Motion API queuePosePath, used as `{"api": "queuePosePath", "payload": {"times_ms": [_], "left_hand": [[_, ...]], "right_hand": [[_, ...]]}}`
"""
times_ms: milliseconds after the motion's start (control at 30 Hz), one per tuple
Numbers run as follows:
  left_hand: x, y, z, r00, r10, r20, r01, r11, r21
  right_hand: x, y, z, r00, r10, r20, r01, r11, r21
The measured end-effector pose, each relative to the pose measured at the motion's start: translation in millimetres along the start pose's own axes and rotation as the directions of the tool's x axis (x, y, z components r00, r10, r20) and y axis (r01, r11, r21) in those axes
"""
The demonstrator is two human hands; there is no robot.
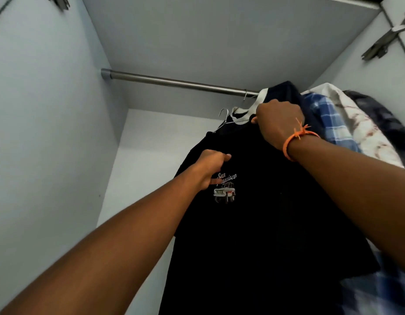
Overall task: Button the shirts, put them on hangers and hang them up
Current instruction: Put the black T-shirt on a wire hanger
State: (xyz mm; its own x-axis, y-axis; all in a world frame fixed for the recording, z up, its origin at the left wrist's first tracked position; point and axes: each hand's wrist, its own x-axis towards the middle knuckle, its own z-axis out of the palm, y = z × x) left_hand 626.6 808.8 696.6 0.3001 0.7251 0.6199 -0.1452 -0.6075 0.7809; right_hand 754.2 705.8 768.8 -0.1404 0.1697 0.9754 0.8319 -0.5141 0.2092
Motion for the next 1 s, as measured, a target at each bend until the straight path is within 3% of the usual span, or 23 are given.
{"api": "queuePosePath", "payload": {"times_ms": [400,567,700,867,1000], "left_hand": [[115,3,-27,0.977,0.197,0.078,-0.199,0.980,0.010],[134,15,-33,0.966,0.250,0.065,-0.251,0.968,0.004],[144,19,-32,0.964,0.259,0.066,-0.259,0.966,-0.002],[142,20,-33,0.968,0.243,0.059,-0.245,0.969,0.025],[131,18,-37,0.967,0.256,0.013,-0.256,0.965,0.051]], "right_hand": [[100,-15,54,0.978,0.086,-0.189,-0.114,0.983,-0.147],[124,-12,63,0.972,0.144,-0.188,-0.176,0.971,-0.163],[139,-25,67,0.982,0.136,-0.134,-0.159,0.971,-0.181],[141,-33,64,0.992,0.002,-0.124,-0.026,0.981,-0.194],[131,-36,54,0.979,0.052,-0.195,-0.075,0.990,-0.115]]}}
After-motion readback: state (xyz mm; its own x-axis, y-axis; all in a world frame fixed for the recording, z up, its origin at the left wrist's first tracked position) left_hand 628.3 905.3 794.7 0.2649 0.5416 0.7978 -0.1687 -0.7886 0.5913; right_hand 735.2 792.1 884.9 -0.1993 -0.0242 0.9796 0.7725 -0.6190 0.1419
